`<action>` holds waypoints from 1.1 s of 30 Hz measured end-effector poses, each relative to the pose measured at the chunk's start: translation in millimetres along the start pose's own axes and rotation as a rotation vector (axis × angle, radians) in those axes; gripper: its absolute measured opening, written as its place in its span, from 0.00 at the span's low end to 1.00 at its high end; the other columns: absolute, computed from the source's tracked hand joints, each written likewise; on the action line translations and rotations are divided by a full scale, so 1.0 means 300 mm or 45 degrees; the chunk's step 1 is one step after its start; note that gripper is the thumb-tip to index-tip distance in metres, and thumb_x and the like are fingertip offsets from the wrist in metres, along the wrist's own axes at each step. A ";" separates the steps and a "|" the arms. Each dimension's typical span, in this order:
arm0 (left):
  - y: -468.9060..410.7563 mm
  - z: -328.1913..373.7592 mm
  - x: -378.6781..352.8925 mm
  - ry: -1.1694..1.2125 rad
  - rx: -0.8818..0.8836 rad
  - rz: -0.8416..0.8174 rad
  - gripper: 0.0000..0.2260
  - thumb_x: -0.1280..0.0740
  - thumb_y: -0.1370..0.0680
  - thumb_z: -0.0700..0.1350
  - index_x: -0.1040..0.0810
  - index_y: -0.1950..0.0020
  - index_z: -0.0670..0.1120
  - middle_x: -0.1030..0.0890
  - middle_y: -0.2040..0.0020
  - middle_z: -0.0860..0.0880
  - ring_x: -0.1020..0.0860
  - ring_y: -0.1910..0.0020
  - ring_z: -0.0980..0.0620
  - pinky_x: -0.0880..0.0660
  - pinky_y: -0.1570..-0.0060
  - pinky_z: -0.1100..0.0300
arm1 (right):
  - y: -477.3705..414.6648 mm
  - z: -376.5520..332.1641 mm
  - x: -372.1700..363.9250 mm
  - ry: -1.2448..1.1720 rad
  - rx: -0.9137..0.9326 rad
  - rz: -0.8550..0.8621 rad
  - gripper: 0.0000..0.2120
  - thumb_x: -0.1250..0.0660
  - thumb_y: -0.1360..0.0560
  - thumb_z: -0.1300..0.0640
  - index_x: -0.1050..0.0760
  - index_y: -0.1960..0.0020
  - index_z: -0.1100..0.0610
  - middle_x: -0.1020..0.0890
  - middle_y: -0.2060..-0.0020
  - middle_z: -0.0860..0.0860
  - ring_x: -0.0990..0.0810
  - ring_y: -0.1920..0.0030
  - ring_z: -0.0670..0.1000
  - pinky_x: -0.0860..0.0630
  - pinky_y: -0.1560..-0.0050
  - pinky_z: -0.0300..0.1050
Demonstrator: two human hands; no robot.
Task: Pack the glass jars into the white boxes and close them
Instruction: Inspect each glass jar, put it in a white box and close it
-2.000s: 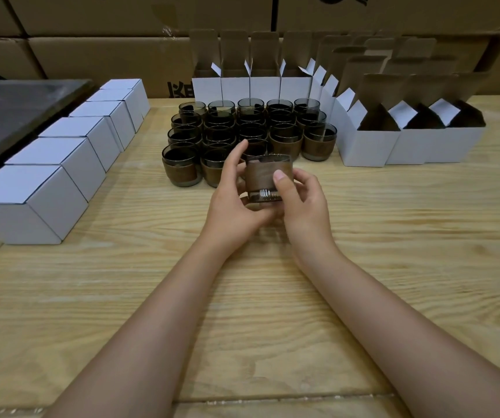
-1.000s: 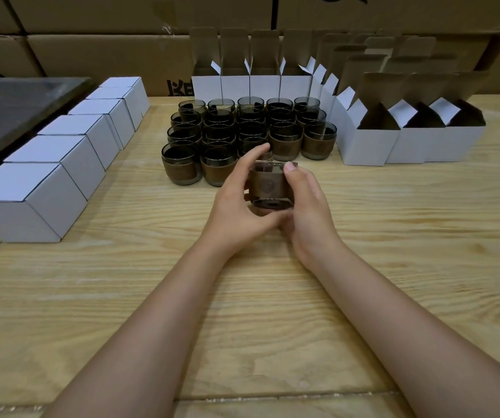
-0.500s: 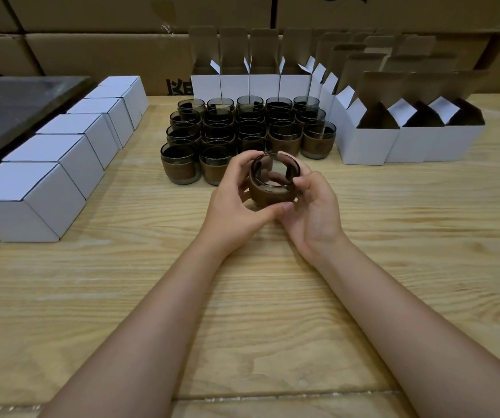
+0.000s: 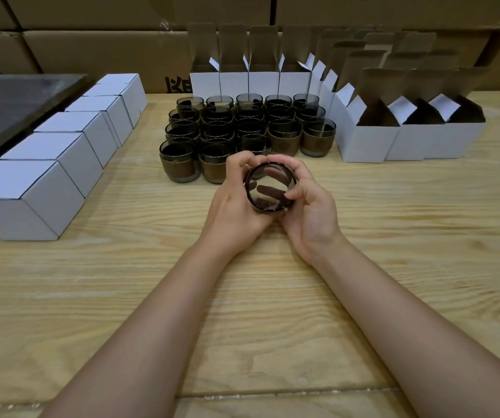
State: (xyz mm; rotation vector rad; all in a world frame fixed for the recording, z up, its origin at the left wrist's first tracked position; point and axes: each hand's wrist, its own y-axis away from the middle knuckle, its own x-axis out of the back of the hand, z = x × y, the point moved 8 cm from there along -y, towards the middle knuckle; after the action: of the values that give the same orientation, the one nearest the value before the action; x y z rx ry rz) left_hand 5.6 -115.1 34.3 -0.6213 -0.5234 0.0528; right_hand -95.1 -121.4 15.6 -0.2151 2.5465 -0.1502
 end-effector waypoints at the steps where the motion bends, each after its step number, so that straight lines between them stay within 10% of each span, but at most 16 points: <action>1: 0.000 0.003 0.001 -0.016 -0.008 0.000 0.32 0.22 0.33 0.45 0.42 0.43 0.57 0.24 0.45 0.53 0.22 0.50 0.55 0.25 0.55 0.63 | 0.000 -0.001 -0.001 0.001 0.005 -0.006 0.23 0.46 0.41 0.64 0.22 0.49 0.57 0.18 0.52 0.52 0.21 0.48 0.51 0.21 0.52 0.44; 7: 0.004 0.018 -0.003 -0.065 -0.057 -0.011 0.31 0.22 0.31 0.44 0.40 0.38 0.45 0.23 0.42 0.45 0.20 0.49 0.46 0.22 0.54 0.46 | -0.001 -0.002 -0.004 -0.015 0.010 -0.019 0.22 0.45 0.39 0.64 0.23 0.48 0.58 0.19 0.50 0.55 0.21 0.46 0.54 0.22 0.47 0.48; 13: 0.004 0.021 0.002 -0.070 -0.070 -0.006 0.34 0.21 0.34 0.43 0.41 0.39 0.55 0.24 0.40 0.49 0.22 0.44 0.47 0.23 0.49 0.47 | -0.004 -0.015 0.003 0.000 0.034 0.035 0.16 0.48 0.22 0.55 0.24 0.46 0.60 0.19 0.48 0.57 0.21 0.45 0.54 0.25 0.42 0.51; 20: 0.000 0.001 0.002 0.029 -0.007 -0.034 0.36 0.21 0.36 0.49 0.36 0.34 0.55 0.26 0.45 0.66 0.26 0.43 0.64 0.27 0.43 0.64 | -0.006 0.043 0.068 -0.033 -0.200 0.338 0.20 0.49 0.17 0.52 0.24 0.39 0.64 0.18 0.46 0.61 0.18 0.48 0.54 0.22 0.46 0.50; 33: -0.001 -0.042 -0.011 0.180 0.095 -0.010 0.36 0.20 0.38 0.55 0.37 0.38 0.57 0.23 0.44 0.62 0.24 0.43 0.67 0.32 0.44 0.74 | -0.006 -0.021 0.056 0.266 0.045 0.357 0.16 0.45 0.18 0.51 0.20 0.46 0.56 0.16 0.49 0.58 0.18 0.46 0.55 0.22 0.42 0.52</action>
State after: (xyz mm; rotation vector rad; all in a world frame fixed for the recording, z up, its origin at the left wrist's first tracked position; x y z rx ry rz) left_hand 8.7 -122.9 24.5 -0.5455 -0.3855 0.0207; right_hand -112.1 -125.9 12.0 0.1813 2.7461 -0.1135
